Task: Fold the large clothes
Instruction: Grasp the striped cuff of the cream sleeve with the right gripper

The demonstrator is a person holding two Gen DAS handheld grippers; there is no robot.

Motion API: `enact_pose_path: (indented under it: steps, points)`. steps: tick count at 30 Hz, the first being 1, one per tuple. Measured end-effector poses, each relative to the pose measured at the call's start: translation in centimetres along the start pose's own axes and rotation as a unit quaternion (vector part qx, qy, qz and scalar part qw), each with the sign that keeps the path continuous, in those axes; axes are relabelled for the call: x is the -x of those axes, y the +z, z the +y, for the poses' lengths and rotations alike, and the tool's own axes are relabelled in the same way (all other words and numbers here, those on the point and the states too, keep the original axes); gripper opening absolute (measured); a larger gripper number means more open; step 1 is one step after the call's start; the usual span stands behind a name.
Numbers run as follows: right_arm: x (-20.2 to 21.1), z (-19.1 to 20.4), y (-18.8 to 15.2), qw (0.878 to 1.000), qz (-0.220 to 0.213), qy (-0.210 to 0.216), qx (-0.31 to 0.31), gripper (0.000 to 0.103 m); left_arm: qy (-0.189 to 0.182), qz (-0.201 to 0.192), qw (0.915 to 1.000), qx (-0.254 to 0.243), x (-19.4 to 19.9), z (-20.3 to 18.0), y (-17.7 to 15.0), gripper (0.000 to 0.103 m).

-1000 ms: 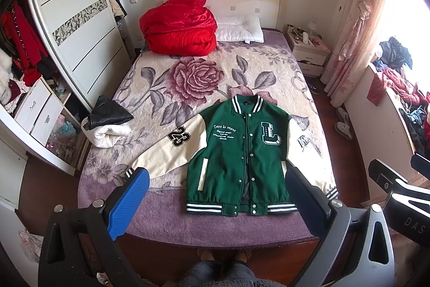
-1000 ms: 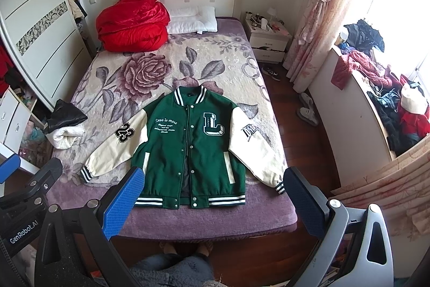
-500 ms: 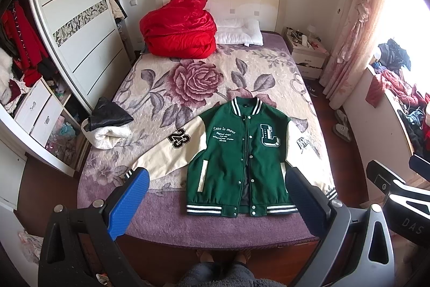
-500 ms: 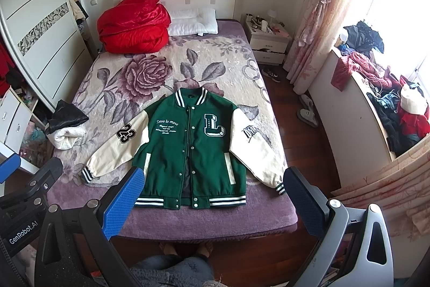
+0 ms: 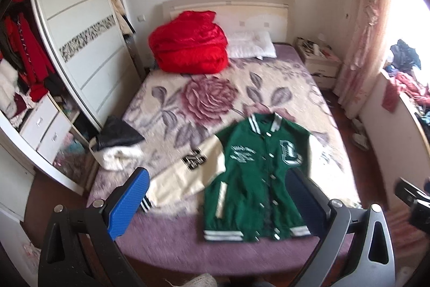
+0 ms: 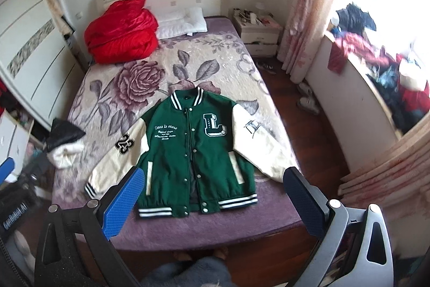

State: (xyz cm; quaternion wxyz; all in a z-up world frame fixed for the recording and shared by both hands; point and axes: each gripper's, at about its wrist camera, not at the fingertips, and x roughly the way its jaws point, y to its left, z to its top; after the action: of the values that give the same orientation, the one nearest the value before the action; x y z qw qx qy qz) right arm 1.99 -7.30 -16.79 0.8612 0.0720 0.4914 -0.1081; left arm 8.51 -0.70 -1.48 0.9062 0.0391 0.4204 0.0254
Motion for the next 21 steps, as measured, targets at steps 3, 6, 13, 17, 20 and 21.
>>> enact_pose_path:
  steps: [3, 6, 13, 17, 20, 21]
  points:
    - [-6.4, -3.4, -1.0, 0.996, 0.044, -0.003, -0.073, 0.093, 0.004, 0.025, 0.9997, 0.004, -5.8, -0.5, -0.7, 0.103]
    - [-13.4, -7.9, -3.2, 0.984, 0.099, -0.012, -0.148, 0.065, 0.007, 0.062, 0.9981, 0.002, -11.6, -1.2, -1.9, 0.103]
    - [-29.8, -21.2, -12.5, 0.919, 0.181, 0.015, -0.349, 0.076, 0.046, 0.144, 0.9884, -0.003, -23.5, -4.9, -7.0, 0.103]
    - [-40.9, -28.5, -18.2, 0.854, 0.204, 0.044, -0.477, 0.076, 0.077, 0.173, 0.9819, -0.006, -29.8, -7.6, -9.6, 0.103]
    - [-49.2, -32.8, -21.8, 0.816, 0.191, 0.065, -0.541, 0.076, 0.098, 0.200, 0.9747, -0.013, -34.8, -9.3, -11.6, 0.103]
    - [-51.5, -33.9, -22.3, 0.809, 0.188, 0.068, -0.553, 0.076, 0.104, 0.213, 0.9714, -0.010, -36.7, -9.8, -12.2, 0.103]
